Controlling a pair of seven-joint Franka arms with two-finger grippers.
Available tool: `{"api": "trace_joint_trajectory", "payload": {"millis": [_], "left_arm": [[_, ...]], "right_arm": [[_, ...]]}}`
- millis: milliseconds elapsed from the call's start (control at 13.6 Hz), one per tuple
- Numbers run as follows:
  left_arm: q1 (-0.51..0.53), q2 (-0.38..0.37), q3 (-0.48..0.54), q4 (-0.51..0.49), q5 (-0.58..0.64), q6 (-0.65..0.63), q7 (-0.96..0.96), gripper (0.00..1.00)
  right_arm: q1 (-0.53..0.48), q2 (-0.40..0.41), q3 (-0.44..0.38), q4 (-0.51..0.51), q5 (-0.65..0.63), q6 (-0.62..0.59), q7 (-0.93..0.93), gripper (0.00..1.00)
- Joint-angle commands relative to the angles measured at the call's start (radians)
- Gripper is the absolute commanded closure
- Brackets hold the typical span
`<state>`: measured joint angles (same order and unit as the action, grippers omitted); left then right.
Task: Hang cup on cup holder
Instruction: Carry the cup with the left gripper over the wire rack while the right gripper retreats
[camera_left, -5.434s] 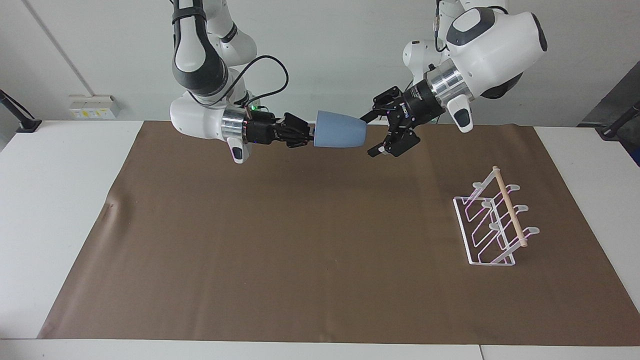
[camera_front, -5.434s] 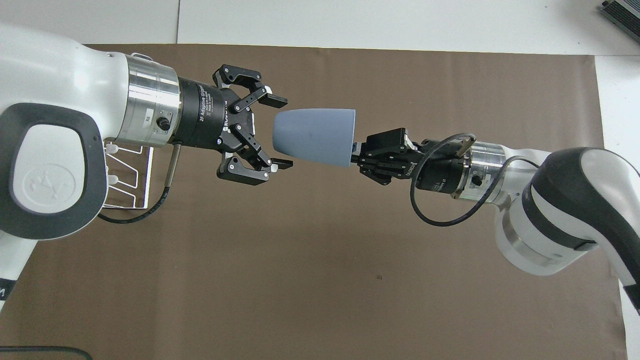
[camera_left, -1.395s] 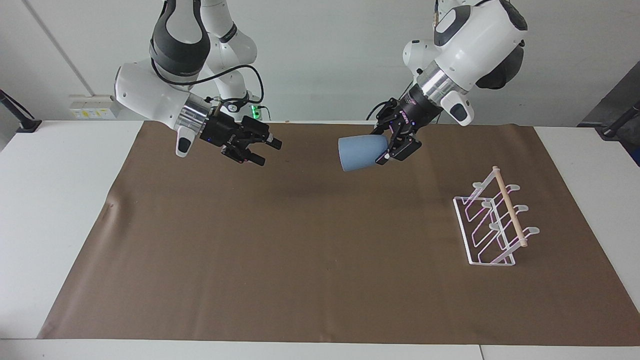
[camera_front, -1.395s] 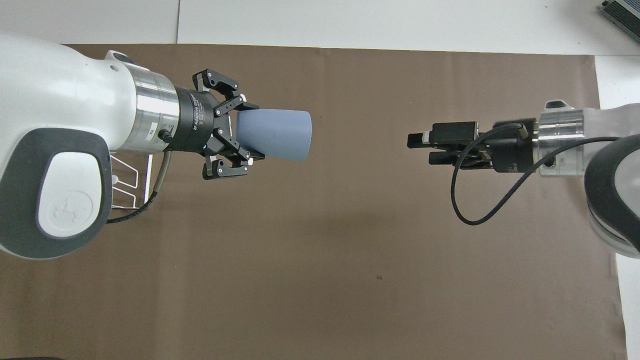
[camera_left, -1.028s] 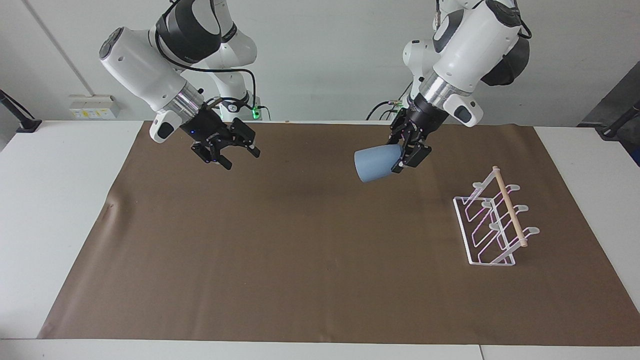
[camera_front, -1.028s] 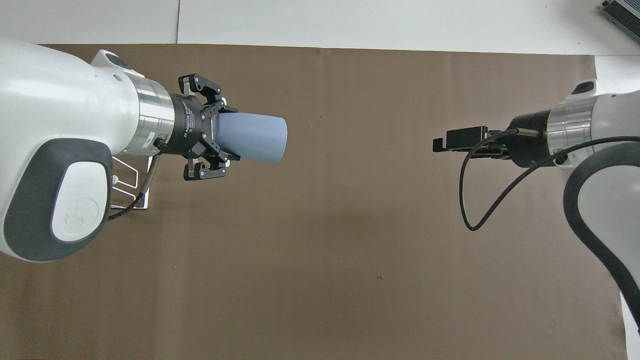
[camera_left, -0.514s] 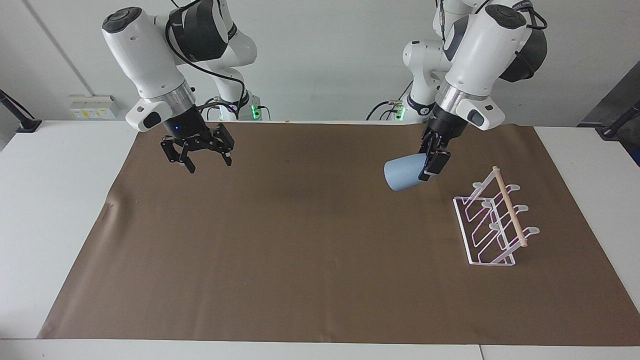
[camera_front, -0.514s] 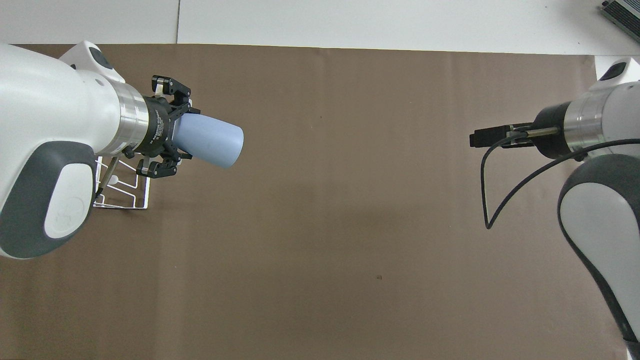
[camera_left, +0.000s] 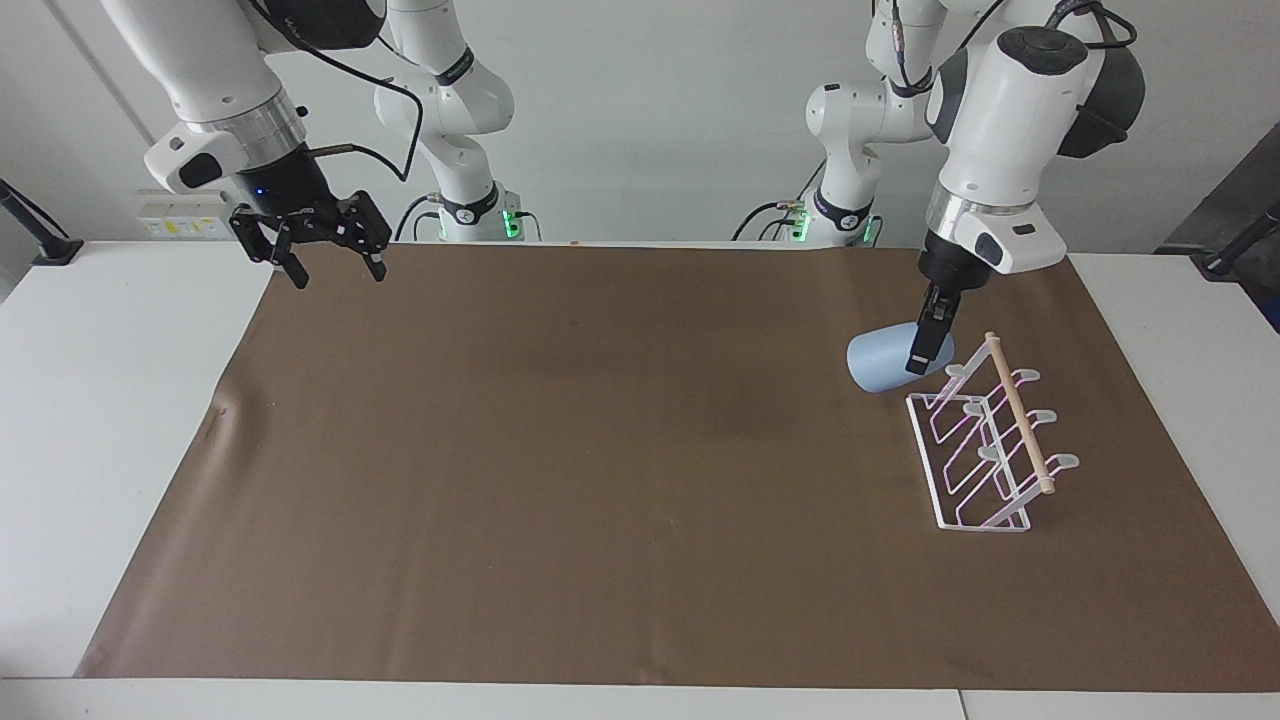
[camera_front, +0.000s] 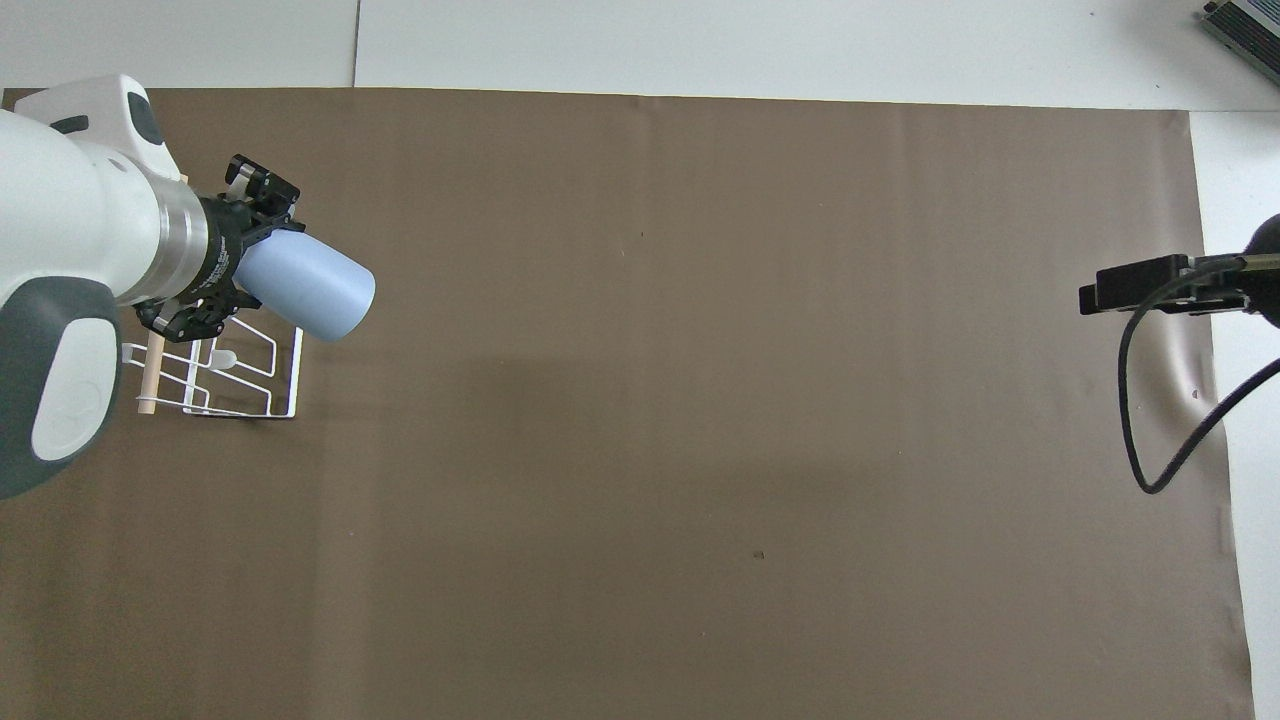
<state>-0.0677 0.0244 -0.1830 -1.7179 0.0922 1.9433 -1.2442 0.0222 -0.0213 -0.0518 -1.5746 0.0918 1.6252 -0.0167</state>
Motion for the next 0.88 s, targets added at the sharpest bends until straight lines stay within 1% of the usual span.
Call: {"api": "trace_joint_trajectory", "payload": {"millis": [0, 73, 220, 367, 441, 587, 661, 808], "left_arm": [[0.037, -0.049, -0.006, -0.064, 0.043, -0.001, 0.090, 1.00], [0.048, -0.057, -0.007, -0.089, 0.075, 0.006, 0.126, 1.00], [0.058, -0.055, -0.007, -0.092, 0.116, 0.023, 0.167, 1.00], [0.075, -0.044, -0.007, -0.094, 0.170, 0.049, 0.167, 1.00], [0.097, -0.037, -0.007, -0.092, 0.182, 0.078, 0.166, 1.00], [0.112, -0.008, -0.006, -0.085, 0.227, 0.144, 0.160, 1.00], [0.132, 0.008, -0.006, -0.080, 0.234, 0.178, 0.158, 1.00], [0.135, 0.035, -0.006, -0.062, 0.251, 0.209, 0.144, 1.00]], "right_arm": [[-0.036, -0.015, 0.012, -0.004, -0.040, -0.053, 0.044, 0.00], [-0.039, -0.029, 0.013, -0.028, -0.040, -0.051, 0.075, 0.00], [-0.045, -0.034, 0.012, -0.038, -0.035, -0.057, 0.170, 0.00], [-0.056, -0.035, 0.012, -0.036, -0.026, -0.074, 0.147, 0.00], [-0.053, -0.037, 0.012, -0.038, -0.035, -0.093, 0.126, 0.00], [-0.050, -0.042, 0.012, -0.044, -0.075, -0.084, 0.110, 0.00], [-0.056, -0.040, 0.013, -0.039, -0.095, -0.093, 0.068, 0.00], [-0.062, -0.040, 0.010, -0.041, -0.107, -0.110, 0.026, 0.00]]}}
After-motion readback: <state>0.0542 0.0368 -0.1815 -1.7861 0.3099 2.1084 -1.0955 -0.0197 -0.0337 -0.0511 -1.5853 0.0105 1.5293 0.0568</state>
